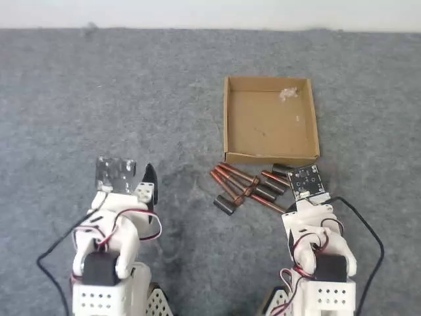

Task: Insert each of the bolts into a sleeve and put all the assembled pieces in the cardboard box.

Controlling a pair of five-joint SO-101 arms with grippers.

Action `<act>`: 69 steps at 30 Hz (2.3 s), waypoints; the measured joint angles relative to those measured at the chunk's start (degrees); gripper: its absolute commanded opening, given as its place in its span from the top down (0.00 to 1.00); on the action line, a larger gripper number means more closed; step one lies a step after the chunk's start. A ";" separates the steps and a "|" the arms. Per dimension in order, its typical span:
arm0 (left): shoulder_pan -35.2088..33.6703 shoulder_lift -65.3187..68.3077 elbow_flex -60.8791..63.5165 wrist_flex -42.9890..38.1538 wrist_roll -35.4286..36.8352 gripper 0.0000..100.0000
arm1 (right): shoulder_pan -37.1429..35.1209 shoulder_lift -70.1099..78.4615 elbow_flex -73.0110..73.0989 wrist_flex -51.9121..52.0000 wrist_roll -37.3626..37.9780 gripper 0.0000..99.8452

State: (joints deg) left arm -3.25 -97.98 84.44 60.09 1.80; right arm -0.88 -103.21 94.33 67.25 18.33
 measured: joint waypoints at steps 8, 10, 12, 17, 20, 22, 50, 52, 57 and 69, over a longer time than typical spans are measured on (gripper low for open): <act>0.00 32.18 -17.93 0.00 10.46 0.89 | 0.00 0.00 0.00 0.00 0.00 0.99; 0.00 39.91 -19.69 -0.44 15.03 0.89 | 0.00 0.00 0.00 0.00 0.00 0.99; 0.00 46.51 -20.04 -1.93 18.20 0.89 | 0.00 0.00 0.00 0.00 0.00 0.99; -0.09 55.38 -17.85 -8.97 18.29 0.90 | 3.25 0.00 0.00 -1.41 0.09 0.99; -0.09 56.00 -15.47 -13.45 17.58 0.90 | 5.10 0.00 0.00 -2.81 -0.18 0.98; -0.09 56.00 -15.30 -14.51 16.53 0.90 | 5.63 0.00 0.00 -2.81 -0.79 0.94; -0.09 56.00 -15.30 -14.86 14.51 0.89 | 5.71 58.90 -47.38 -2.46 -2.81 0.88; -0.09 56.00 -15.30 -14.86 14.51 0.89 | 5.80 64.79 -51.34 -2.46 -4.31 0.85; -0.09 56.00 -15.30 -14.86 14.51 0.89 | 5.98 78.68 -60.92 -2.99 -5.45 0.85; -0.09 56.00 -15.30 -14.86 14.51 0.89 | 6.07 104.26 -70.86 -15.21 -5.54 0.85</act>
State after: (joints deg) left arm -3.34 -41.98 69.14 45.23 16.31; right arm 5.19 1.05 23.47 52.04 12.79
